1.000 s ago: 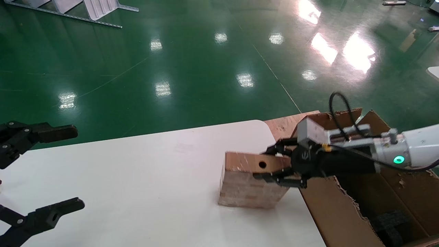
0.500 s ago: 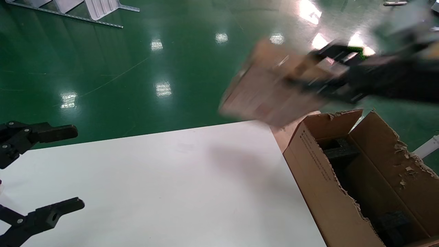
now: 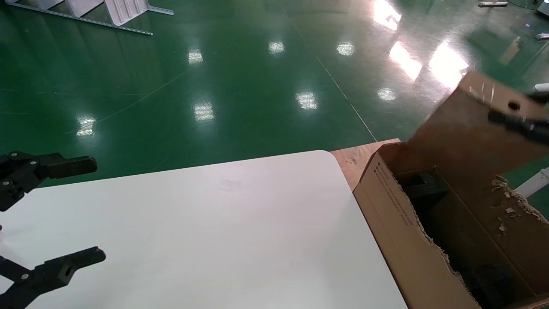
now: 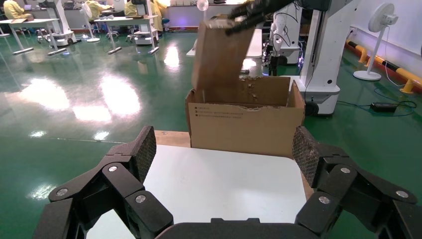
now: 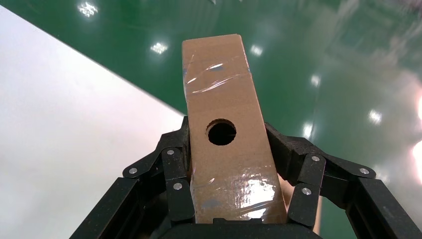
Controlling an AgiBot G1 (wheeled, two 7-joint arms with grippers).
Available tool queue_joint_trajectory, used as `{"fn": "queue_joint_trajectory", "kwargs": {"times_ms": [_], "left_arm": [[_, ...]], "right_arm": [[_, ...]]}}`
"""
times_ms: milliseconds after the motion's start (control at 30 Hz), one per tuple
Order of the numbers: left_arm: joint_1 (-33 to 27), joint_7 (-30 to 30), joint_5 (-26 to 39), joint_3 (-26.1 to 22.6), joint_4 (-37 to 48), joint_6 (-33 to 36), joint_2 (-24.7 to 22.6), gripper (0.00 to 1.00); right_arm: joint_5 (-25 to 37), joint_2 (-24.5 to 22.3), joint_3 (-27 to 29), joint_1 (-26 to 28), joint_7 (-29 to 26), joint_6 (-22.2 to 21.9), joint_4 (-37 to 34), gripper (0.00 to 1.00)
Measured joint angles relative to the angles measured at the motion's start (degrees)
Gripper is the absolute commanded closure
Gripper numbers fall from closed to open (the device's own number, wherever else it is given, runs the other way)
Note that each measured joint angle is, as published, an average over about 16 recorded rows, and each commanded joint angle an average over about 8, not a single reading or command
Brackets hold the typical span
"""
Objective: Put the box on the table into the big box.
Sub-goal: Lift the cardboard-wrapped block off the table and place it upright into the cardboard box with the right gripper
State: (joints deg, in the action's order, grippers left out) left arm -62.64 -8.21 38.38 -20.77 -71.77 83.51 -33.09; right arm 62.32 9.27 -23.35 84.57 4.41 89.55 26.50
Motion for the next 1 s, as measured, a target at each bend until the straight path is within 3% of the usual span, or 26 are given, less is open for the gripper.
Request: {"fn": "queue_joint_trajectory", "kwargs": {"times_ms": [533,1000], "left_arm": [[0.00,0.00,0.00,-0.01,0.00,0.00,0.00,0.00],[0.00,0.00,-0.01,-0.01,0.00,0.00,0.00,0.00]], "right_arm": [[-7.51,2.51,1.28,-11.65,13.15,-0.07,-21.27,1.00],[-11.32,3.52,4.01,-16.76,18.75,-0.95,-37.12,1.00]]}}
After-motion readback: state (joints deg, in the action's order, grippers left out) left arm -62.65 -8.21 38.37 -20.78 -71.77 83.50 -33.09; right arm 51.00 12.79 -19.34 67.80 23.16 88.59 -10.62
